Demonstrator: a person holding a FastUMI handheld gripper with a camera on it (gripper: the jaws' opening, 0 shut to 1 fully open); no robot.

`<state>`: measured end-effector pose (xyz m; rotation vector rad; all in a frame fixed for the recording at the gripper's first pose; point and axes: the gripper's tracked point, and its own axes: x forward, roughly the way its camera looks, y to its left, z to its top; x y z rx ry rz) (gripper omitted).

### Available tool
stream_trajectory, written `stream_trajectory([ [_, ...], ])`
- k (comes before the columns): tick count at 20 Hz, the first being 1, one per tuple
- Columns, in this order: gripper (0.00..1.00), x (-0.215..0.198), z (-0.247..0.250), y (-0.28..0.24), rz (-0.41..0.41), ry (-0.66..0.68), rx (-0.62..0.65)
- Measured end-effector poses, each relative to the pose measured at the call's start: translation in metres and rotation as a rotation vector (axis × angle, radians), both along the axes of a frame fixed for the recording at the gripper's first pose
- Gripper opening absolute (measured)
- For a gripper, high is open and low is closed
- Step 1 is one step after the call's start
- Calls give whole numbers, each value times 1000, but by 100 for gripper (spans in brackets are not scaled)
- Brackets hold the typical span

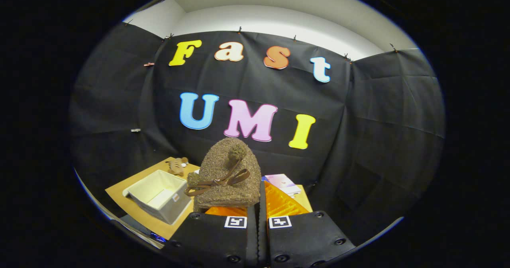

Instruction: Open the storage box then place both shoes into the box .Put the left shoe in first, then the right shoe, with the right side of both shoes facing outward in a uniform manner.

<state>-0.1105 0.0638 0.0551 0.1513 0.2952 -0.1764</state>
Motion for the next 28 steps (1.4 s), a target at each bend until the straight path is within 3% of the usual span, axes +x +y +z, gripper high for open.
stream_trajectory([
  [5,6,82,6,113,182,2,147],
  [9,6,152,-14,183,218,52,289],
  [16,6,236,-113,284,189,214,369],
  [22,6,253,-212,337,128,410,373],
  [28,6,254,-273,359,53,540,363],
])
